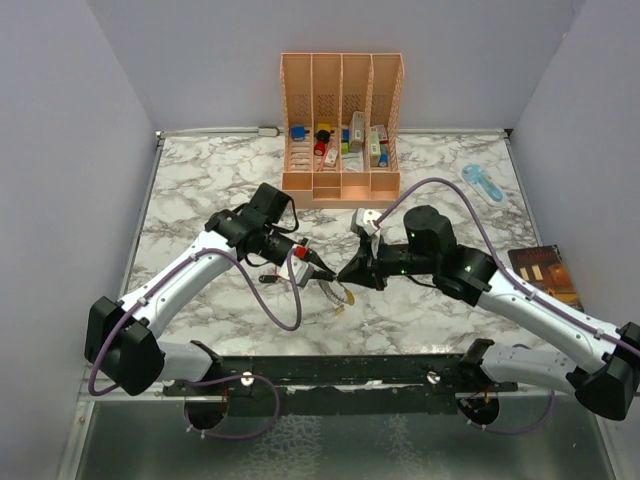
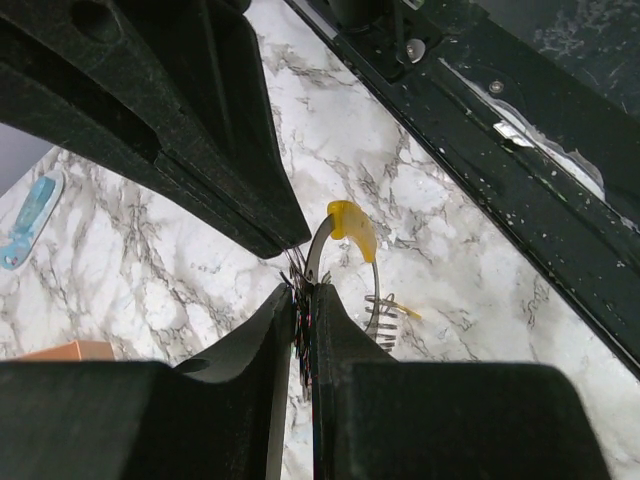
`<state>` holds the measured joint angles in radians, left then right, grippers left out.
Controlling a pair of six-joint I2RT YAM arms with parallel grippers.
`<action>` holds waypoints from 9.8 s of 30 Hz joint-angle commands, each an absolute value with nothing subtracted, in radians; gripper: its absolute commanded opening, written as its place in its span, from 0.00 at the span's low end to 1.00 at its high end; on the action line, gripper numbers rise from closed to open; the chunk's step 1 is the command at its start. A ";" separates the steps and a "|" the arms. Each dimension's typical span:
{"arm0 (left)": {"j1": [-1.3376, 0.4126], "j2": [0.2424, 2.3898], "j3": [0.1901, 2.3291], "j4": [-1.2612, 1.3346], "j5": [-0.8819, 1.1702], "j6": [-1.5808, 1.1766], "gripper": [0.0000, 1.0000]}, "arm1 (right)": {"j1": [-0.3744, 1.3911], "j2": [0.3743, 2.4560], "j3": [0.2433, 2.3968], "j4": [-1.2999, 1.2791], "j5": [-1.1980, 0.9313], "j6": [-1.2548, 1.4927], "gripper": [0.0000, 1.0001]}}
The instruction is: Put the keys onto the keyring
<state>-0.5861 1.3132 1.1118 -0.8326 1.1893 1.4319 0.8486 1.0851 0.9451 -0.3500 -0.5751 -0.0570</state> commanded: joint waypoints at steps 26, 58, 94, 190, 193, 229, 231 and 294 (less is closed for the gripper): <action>-0.508 1.306 1.163 -0.439 1.157 0.951 0.23 | 0.850 0.935 0.770 0.030 -0.321 0.239 0.01; -0.508 1.283 1.266 -0.516 1.256 0.950 0.23 | 0.850 0.883 0.657 0.275 -0.227 0.204 0.01; -0.522 1.317 1.199 -0.441 1.330 0.938 0.29 | 0.850 0.895 0.774 0.125 -0.306 0.159 0.01; -0.666 1.437 1.503 -1.107 0.622 1.766 0.00 | 0.851 1.195 0.974 -0.121 -0.311 0.126 0.35; -0.669 1.439 1.505 -1.102 0.619 1.755 0.00 | 0.851 1.203 0.977 -0.114 -0.323 0.125 0.33; -0.684 1.443 1.554 -1.121 0.676 1.676 0.00 | 0.852 1.217 0.985 -0.095 -0.289 0.102 0.07; -0.684 1.449 1.572 -1.119 0.691 1.631 0.00 | 0.852 1.215 0.982 -0.088 -0.292 0.101 0.13; -0.606 1.431 1.646 -0.903 0.727 1.348 0.27 | 0.851 0.980 0.823 -0.020 -0.168 -0.010 0.02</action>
